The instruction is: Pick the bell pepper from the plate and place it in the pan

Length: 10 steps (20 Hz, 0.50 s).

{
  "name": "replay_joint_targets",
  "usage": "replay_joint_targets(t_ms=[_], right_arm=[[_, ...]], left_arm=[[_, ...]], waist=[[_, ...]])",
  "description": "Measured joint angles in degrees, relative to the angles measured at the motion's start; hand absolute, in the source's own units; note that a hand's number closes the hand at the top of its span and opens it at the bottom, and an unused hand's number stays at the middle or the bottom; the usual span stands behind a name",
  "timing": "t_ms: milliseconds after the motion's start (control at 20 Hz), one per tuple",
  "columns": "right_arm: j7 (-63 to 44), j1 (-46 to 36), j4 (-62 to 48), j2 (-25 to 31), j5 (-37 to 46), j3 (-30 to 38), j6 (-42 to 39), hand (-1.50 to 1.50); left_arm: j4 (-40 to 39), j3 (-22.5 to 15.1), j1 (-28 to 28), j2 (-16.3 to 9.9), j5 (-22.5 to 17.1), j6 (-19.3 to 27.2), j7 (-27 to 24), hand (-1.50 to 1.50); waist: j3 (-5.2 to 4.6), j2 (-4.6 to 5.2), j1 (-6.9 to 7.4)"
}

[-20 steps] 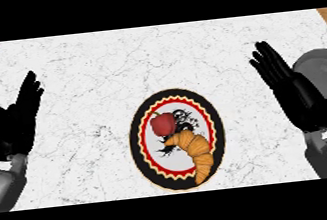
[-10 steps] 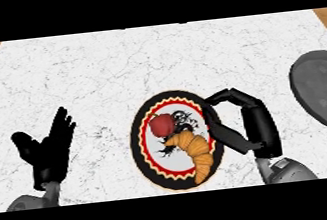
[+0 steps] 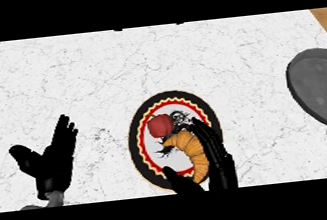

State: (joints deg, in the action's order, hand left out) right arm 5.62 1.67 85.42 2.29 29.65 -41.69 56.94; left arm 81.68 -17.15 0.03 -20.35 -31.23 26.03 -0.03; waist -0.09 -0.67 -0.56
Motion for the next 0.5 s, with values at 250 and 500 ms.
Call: replay_joint_targets(t_ms=[250,500], right_arm=[[-14.5,-1.4,-0.9,-1.5,14.1,0.3,1.6,-1.50],[-31.4,-7.9,0.6,-2.1,23.8,3.8,-7.1,-1.50]], left_arm=[[0.3,0.4,0.7,0.4,0.0,-0.9,-0.9,0.00],[0.0,0.5,1.0,1.2,0.4,-1.1,-1.8,0.00]], waist=[[0.02,0.13,-0.01],[0.05,0.12,0.01]])
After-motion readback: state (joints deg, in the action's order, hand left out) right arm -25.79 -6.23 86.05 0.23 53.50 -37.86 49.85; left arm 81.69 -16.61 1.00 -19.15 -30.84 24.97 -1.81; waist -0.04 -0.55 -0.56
